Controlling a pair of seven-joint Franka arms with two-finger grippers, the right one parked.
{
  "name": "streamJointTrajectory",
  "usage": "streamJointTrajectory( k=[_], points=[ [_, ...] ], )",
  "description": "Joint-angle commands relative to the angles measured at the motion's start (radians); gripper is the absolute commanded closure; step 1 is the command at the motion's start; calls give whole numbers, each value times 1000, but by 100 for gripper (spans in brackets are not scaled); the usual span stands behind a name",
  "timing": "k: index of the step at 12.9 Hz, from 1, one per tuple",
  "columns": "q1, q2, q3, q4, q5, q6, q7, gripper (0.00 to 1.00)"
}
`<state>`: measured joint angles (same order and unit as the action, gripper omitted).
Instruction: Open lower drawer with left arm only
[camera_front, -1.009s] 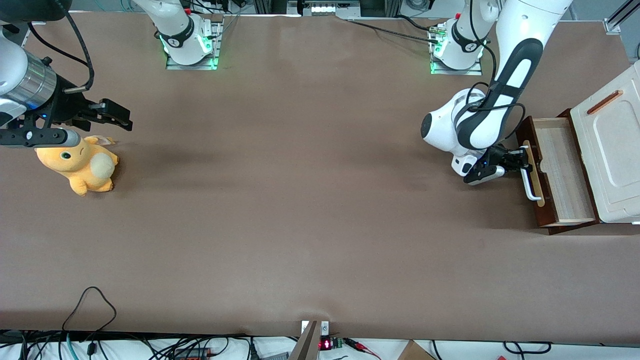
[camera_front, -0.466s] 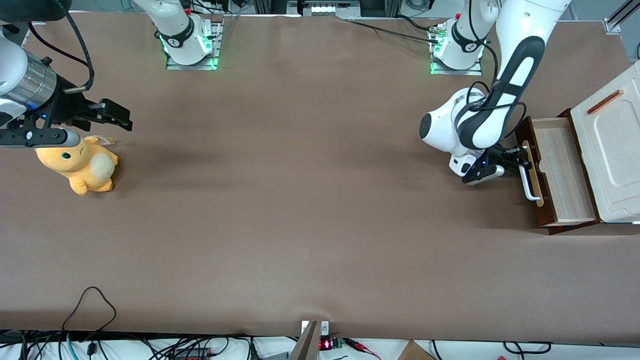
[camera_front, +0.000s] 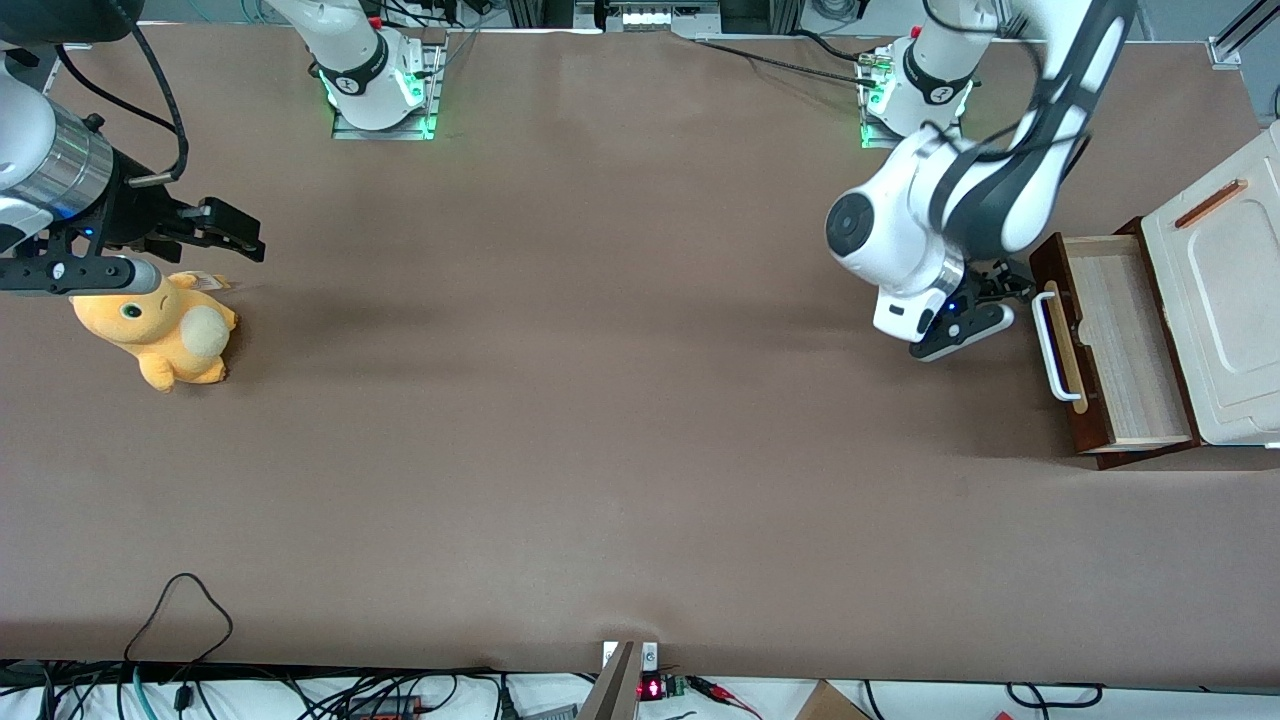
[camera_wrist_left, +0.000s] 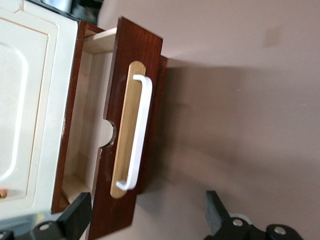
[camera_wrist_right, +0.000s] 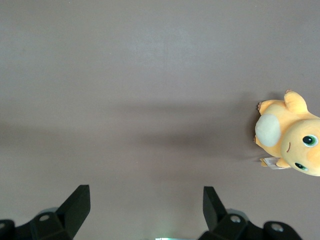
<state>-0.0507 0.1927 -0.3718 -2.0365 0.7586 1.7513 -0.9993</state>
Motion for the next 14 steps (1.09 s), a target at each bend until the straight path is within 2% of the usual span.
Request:
streamJointTrajectory(
  k=[1,4,6,7,10,14],
  points=[
    [37,-87,4,120,-254,-22,144,0],
    [68,-142,48,264,-480,-117,339,0],
    [69,-177,143,329,-641,-116,512,0],
    [69,-185,189,352,-695,-116,587,0],
    [71,-223,296,360,-800,-116,792,0],
    [72,-225,300,360,-798,-111,867,0]
  ],
)
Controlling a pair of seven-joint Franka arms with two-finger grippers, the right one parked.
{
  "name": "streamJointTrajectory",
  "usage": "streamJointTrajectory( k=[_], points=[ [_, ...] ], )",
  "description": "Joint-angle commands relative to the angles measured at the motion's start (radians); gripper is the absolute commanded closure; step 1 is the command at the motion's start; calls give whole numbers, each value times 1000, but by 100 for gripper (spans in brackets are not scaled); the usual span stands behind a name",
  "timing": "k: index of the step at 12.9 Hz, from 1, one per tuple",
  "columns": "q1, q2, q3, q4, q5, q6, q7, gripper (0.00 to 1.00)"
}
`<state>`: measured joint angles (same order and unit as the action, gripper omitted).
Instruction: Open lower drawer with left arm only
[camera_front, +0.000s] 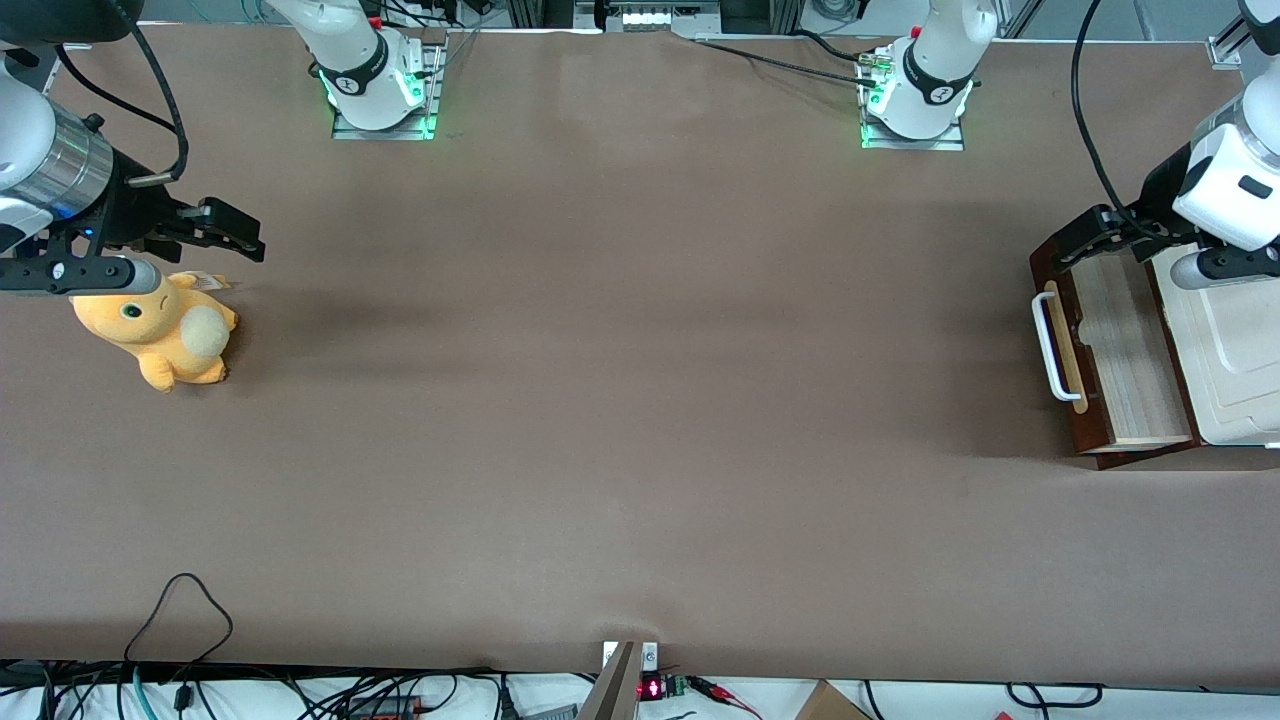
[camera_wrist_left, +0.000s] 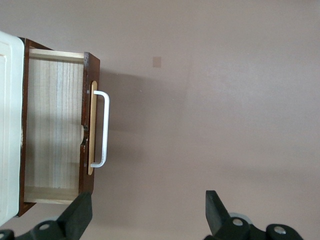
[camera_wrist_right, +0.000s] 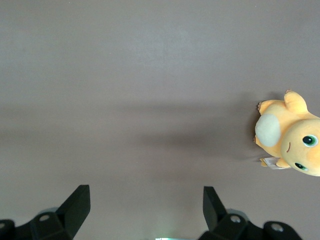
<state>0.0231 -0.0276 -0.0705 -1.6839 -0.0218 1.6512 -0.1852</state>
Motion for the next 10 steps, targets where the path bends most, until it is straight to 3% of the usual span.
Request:
streamJointTrajectory(
  k=[1,10],
  points=[
    [4,-6,-2,7,-18,-11,58,0],
    [5,-11,-3,12,-9,-13,59,0]
  ],
)
